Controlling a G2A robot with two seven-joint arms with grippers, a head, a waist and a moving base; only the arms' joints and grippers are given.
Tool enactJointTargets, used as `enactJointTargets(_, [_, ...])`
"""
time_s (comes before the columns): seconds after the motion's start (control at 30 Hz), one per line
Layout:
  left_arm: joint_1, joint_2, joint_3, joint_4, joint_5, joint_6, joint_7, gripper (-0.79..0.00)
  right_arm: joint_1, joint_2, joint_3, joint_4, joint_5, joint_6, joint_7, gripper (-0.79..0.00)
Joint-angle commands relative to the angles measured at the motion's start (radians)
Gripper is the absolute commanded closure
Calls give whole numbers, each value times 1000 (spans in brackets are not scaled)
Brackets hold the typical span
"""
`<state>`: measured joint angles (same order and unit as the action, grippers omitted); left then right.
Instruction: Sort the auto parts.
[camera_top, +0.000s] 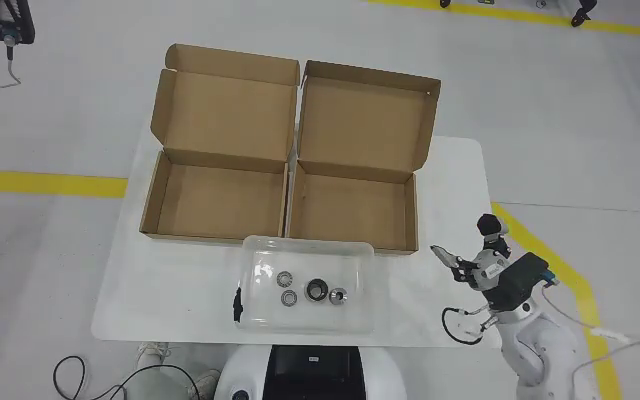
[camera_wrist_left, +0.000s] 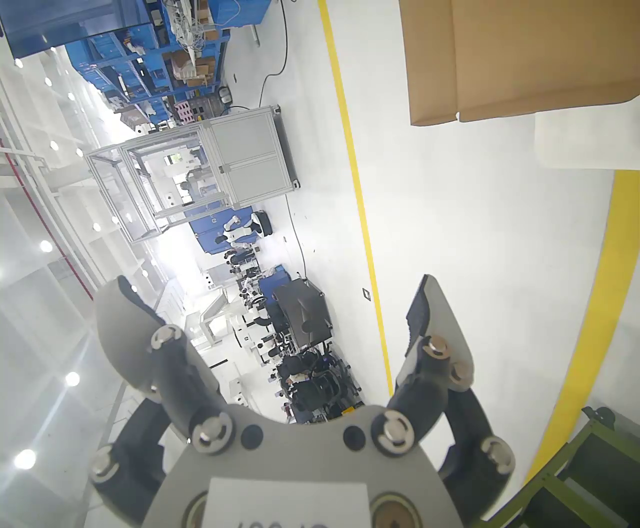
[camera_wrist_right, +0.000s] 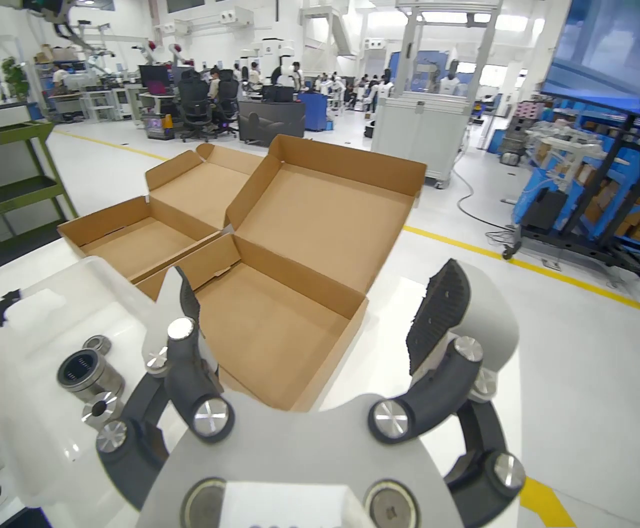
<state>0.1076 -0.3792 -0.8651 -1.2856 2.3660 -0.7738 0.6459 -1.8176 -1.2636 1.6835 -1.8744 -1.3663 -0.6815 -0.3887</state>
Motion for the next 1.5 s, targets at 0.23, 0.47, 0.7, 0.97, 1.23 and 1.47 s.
enactJointTargets(0.23, [0,0,0,0,0,0,0,-785,36,13,-79,5,-102,-103,40,-785])
enactJointTargets(0.47, [0,0,0,0,0,0,0,-785,96,18,-155,29,-157,-116,71,-785])
enactJointTargets(0.7, [0,0,0,0,0,0,0,-785,167,22,-225,72,-188,-129,103,-785])
enactJointTargets(0.97, [0,0,0,0,0,0,0,-785,257,24,-320,140,-222,-171,148,-785])
enactJointTargets(1.23, [0,0,0,0,0,0,0,-785,283,25,-342,160,-205,-188,148,-785])
enactJointTargets(1.47, [0,0,0,0,0,0,0,-785,283,25,-342,160,-205,-188,148,-785])
